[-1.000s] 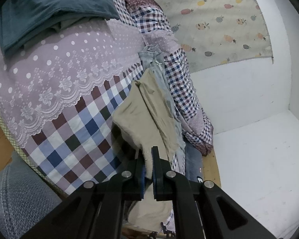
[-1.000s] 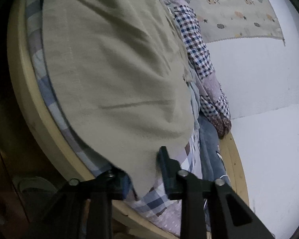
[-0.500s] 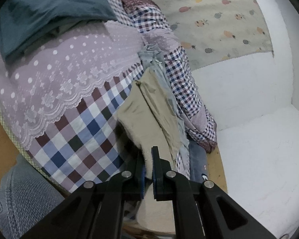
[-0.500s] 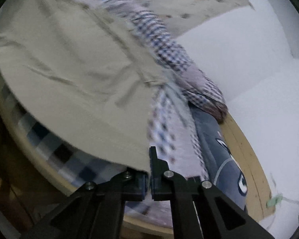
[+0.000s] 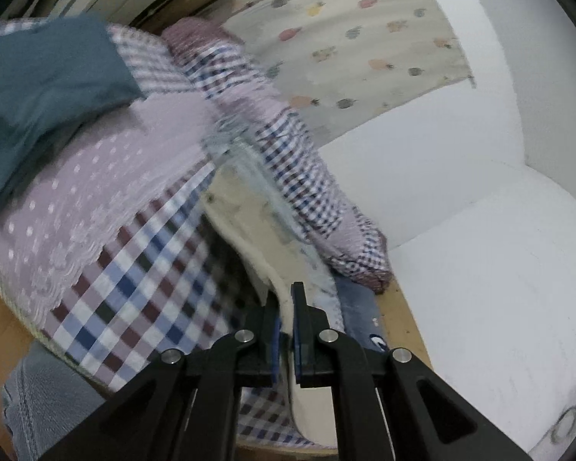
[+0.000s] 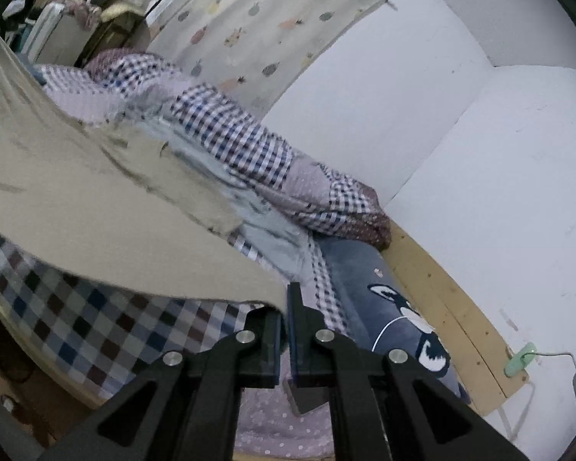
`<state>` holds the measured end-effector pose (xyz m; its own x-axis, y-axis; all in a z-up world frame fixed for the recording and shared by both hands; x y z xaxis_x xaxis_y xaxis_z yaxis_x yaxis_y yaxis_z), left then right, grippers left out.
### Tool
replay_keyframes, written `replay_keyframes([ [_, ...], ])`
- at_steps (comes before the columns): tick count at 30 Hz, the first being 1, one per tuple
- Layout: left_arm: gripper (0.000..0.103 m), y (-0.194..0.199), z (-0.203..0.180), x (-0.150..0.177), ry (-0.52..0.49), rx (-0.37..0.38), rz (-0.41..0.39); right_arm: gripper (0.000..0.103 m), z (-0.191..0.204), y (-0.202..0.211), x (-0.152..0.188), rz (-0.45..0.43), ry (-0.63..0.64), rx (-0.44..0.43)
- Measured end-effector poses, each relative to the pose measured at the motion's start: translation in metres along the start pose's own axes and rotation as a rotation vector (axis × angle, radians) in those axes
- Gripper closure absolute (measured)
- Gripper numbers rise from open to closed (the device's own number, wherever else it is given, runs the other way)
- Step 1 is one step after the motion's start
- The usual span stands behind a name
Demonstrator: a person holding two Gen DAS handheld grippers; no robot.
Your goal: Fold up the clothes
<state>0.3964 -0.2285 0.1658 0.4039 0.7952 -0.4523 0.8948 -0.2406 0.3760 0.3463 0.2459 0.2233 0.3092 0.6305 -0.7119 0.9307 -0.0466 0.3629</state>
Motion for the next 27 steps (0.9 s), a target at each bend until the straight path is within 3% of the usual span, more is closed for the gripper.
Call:
replay_keyframes([
  [6, 0.100, 0.039, -0.035, -0.011, -0.059, 0.063, -0.042, 0.102, -0.029, 0.042, -0.012, -0.017, -0.045, -0.007],
  [21, 0.100, 0.166, -0.107, -0.017, -0.175, 0.276, -0.132, 0.102, -0.085, 0.186, -0.040, -0.179, -0.072, 0.131],
  [27, 0.100, 0.175, -0.120, -0.012, -0.208, 0.287, -0.120, 0.102, -0.088, 0.191, -0.040, -0.182, -0.081, 0.129],
])
Point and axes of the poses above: each gripper's, at about its wrist camera, not at the fingertips, and y roughly against the way its jaws point, z to its left, x to its underside, the point moved 2 cm from there along -y, roughly the way its jaws point, and after that the axes turned 8 degrees about -x, right-handed, at the moved point
